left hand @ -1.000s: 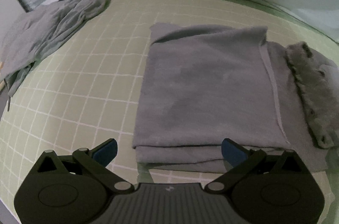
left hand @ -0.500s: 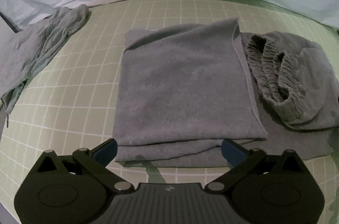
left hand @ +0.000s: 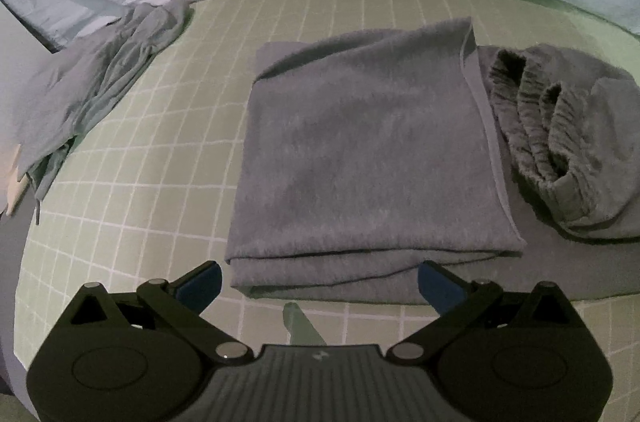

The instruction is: Fold clothes

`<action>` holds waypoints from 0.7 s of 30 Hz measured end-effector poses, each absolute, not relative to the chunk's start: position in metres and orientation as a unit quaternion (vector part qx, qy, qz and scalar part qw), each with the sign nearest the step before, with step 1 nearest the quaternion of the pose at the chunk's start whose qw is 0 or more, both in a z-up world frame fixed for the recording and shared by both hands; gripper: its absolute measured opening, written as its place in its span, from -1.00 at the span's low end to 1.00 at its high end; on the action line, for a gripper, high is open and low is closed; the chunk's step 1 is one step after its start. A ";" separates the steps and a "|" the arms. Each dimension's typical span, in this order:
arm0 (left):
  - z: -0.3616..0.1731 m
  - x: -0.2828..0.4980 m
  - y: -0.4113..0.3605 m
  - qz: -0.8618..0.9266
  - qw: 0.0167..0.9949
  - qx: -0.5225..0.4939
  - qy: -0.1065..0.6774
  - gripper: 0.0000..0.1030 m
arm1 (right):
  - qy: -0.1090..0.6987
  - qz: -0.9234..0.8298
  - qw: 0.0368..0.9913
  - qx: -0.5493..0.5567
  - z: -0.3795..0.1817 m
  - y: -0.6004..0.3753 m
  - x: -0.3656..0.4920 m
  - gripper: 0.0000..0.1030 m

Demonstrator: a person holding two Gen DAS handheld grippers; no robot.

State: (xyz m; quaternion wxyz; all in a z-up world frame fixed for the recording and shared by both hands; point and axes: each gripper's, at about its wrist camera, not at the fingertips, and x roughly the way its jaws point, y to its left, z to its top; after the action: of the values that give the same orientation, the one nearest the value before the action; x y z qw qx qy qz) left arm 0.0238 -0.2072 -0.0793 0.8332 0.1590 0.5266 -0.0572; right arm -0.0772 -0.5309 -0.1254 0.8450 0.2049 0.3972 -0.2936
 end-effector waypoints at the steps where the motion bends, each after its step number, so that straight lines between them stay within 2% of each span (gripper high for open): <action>1: -0.080 0.024 -0.209 -0.056 0.832 0.161 0.529 0.99 | 0.399 -0.292 0.844 0.207 -0.127 -0.533 -0.076 0.94; 12: -0.086 0.020 -0.229 -0.058 0.817 0.189 0.542 0.99 | 0.414 -0.283 0.842 0.199 -0.138 -0.541 -0.067 0.99; 15: -0.086 0.022 -0.232 -0.059 0.815 0.193 0.543 0.99 | 0.406 -0.271 0.850 0.198 -0.136 -0.541 -0.069 0.84; 18: -0.085 0.022 -0.232 -0.062 0.817 0.189 0.541 0.99 | 0.398 -0.247 0.861 0.198 -0.131 -0.537 -0.068 0.08; 19: -0.084 0.021 -0.231 -0.063 0.818 0.187 0.540 0.99 | 0.398 -0.237 0.864 0.199 -0.129 -0.536 -0.067 -0.27; 20: -0.084 0.022 -0.230 -0.064 0.819 0.182 0.540 0.99 | 0.400 -0.233 0.864 0.199 -0.127 -0.533 -0.064 -0.45; 21: -0.083 0.022 -0.227 -0.064 0.820 0.177 0.540 0.99 | 0.401 -0.229 0.864 0.199 -0.124 -0.531 -0.061 -0.55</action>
State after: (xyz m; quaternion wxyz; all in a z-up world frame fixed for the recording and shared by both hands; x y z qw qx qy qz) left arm 0.0220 -0.2274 -0.0833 0.8203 0.1767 0.5401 -0.0642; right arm -0.0613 -0.5306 -0.1238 0.8642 0.1987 0.4015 -0.2290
